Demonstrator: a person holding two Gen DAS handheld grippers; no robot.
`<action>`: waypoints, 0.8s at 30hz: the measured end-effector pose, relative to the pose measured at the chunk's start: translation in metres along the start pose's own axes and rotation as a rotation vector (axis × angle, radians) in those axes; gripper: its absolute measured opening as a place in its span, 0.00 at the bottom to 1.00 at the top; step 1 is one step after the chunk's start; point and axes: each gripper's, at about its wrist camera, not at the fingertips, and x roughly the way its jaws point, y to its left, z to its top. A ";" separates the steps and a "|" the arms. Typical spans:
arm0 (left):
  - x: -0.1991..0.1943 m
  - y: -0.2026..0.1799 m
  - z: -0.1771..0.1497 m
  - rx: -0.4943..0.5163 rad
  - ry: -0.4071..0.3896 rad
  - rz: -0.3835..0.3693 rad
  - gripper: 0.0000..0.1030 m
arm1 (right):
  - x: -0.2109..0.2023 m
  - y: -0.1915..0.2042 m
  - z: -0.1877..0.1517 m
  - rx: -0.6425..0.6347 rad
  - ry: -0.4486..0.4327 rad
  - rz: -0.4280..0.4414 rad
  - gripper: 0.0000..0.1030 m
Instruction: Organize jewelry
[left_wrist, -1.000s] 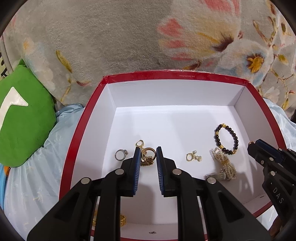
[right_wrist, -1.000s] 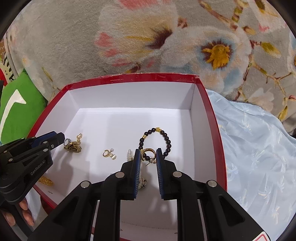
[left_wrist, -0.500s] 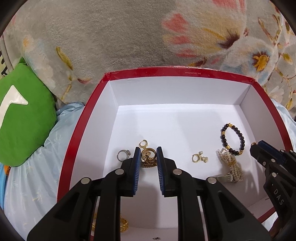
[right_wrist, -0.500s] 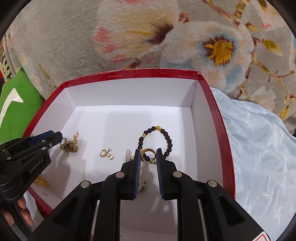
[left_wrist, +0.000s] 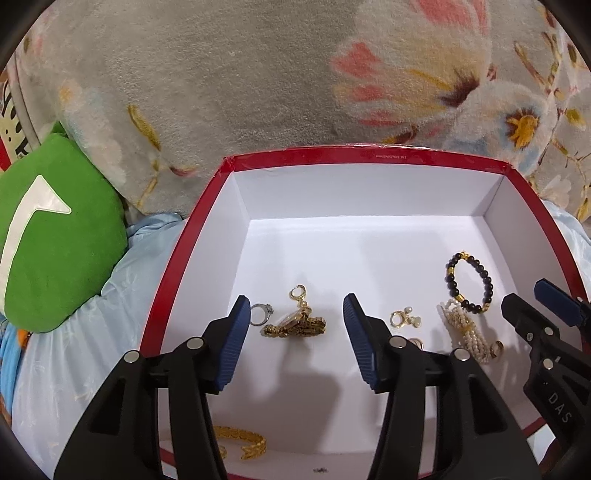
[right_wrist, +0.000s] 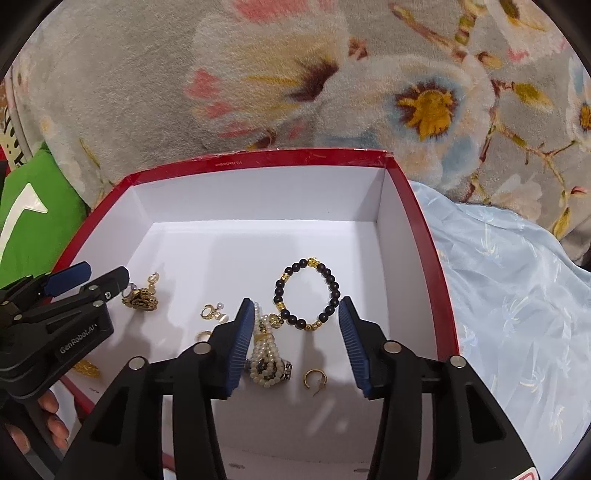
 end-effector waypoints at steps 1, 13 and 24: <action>-0.004 0.000 -0.002 0.002 -0.003 0.001 0.49 | -0.005 0.001 -0.001 0.000 -0.005 -0.002 0.51; -0.063 0.013 -0.020 0.026 0.025 0.019 0.55 | -0.073 0.002 -0.019 0.050 0.002 -0.026 0.67; -0.096 0.020 -0.028 0.058 0.027 0.046 0.66 | -0.105 0.014 -0.026 0.033 0.005 -0.045 0.69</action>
